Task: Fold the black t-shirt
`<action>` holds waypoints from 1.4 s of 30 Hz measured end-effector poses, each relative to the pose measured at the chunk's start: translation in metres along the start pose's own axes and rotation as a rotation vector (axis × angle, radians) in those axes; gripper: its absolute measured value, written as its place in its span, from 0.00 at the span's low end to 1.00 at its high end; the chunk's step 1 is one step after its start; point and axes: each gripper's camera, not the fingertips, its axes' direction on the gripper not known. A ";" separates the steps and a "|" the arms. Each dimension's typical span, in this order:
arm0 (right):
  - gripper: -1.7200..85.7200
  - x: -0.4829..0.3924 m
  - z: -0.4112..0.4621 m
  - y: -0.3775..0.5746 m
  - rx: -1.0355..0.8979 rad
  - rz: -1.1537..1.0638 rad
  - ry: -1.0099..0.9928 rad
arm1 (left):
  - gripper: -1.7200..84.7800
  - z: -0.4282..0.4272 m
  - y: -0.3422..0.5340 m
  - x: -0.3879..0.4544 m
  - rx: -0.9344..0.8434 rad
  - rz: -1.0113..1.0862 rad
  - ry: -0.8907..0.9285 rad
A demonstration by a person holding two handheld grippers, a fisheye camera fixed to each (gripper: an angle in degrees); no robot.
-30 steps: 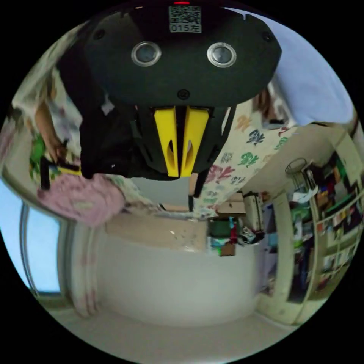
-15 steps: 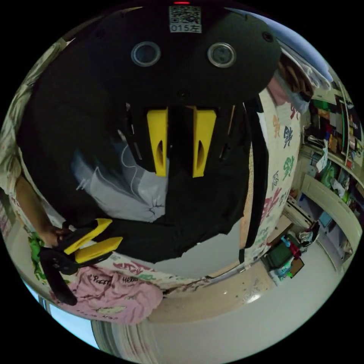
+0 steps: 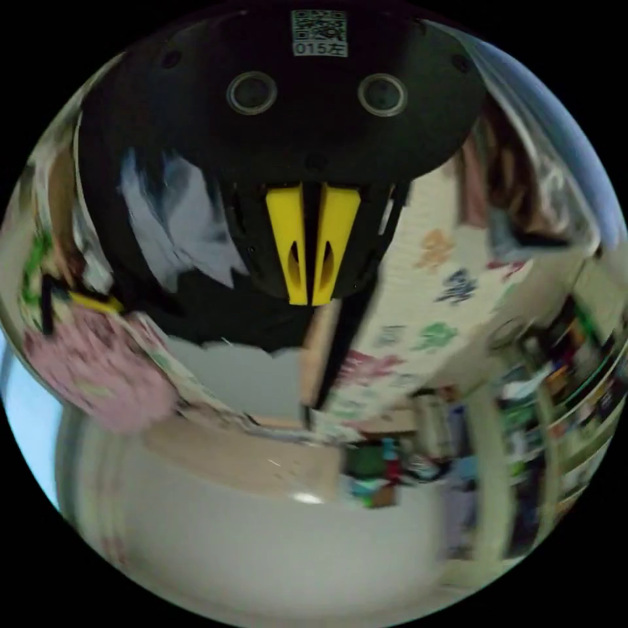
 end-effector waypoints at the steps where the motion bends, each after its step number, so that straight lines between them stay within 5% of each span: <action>1: 0.04 0.019 -0.003 0.002 0.030 0.051 0.092 | 0.07 -0.008 0.002 -0.027 0.063 -0.154 -0.132; 3: 0.08 0.083 -0.004 0.016 0.033 0.218 0.296 | 0.10 -0.017 0.007 -0.047 0.106 -0.252 -0.304; 7: 0.09 0.128 -0.011 0.024 0.033 0.328 0.107 | 0.11 -0.024 0.021 -0.037 0.152 -0.177 -0.258; 11: 0.09 0.065 -0.013 0.015 0.054 0.135 0.030 | 0.09 -0.007 0.021 0.006 0.065 0.076 -0.149; 18: 0.08 -0.055 0.067 0.048 -0.238 -0.295 0.008 | 0.08 0.042 0.024 0.054 -0.192 0.315 -0.195; 42: 0.08 0.061 -0.001 0.288 -0.242 -0.270 0.000 | 0.08 0.038 0.009 0.051 -0.165 0.326 -0.165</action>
